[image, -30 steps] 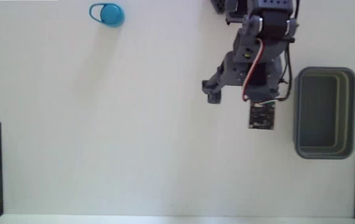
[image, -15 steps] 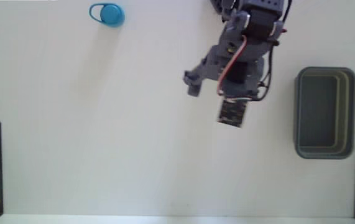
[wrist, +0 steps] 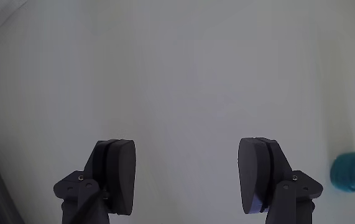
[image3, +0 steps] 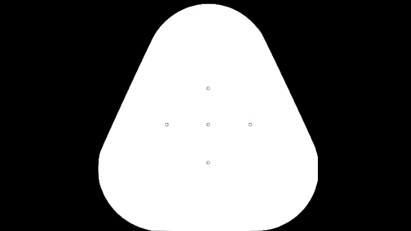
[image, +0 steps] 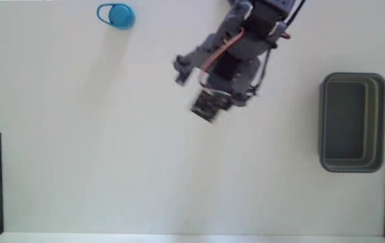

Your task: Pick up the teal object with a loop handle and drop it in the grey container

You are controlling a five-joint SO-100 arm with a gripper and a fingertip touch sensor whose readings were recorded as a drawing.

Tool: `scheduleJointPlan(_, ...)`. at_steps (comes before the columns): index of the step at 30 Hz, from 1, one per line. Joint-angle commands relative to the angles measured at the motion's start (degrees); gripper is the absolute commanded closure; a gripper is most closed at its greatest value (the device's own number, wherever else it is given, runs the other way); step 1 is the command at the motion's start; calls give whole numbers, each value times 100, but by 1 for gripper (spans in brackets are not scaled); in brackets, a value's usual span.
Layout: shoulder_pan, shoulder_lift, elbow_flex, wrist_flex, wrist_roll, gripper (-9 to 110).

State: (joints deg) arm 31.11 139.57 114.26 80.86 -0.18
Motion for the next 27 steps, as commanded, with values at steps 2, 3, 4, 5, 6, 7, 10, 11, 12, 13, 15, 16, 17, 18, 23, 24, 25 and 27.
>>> scheduleJointPlan(2,620,254,30,110,18,-9)
scheduleJointPlan(3,709,254,30,110,18,-9)
scheduleJointPlan(4,842,254,30,110,18,-9)
scheduleJointPlan(5,975,254,30,110,18,-9)
scheduleJointPlan(6,1064,254,30,110,18,-9)
scheduleJointPlan(7,1198,254,30,110,18,-9)
scheduleJointPlan(10,1554,254,30,110,18,-9)
scheduleJointPlan(11,1688,254,30,110,18,-9)
scheduleJointPlan(12,1777,254,30,110,18,-9)
scheduleJointPlan(13,1911,254,30,110,18,-9)
scheduleJointPlan(15,2134,254,30,110,18,-9)
scheduleJointPlan(16,2268,254,30,110,18,-9)
scheduleJointPlan(17,2357,254,30,110,18,-9)
scheduleJointPlan(18,2491,254,30,110,18,-9)
scheduleJointPlan(23,3065,254,30,110,18,-9)
scheduleJointPlan(24,3188,254,30,110,18,-9)
scheduleJointPlan(25,3308,254,30,110,18,-9)
scheduleJointPlan(27,3508,254,30,110,18,-9)
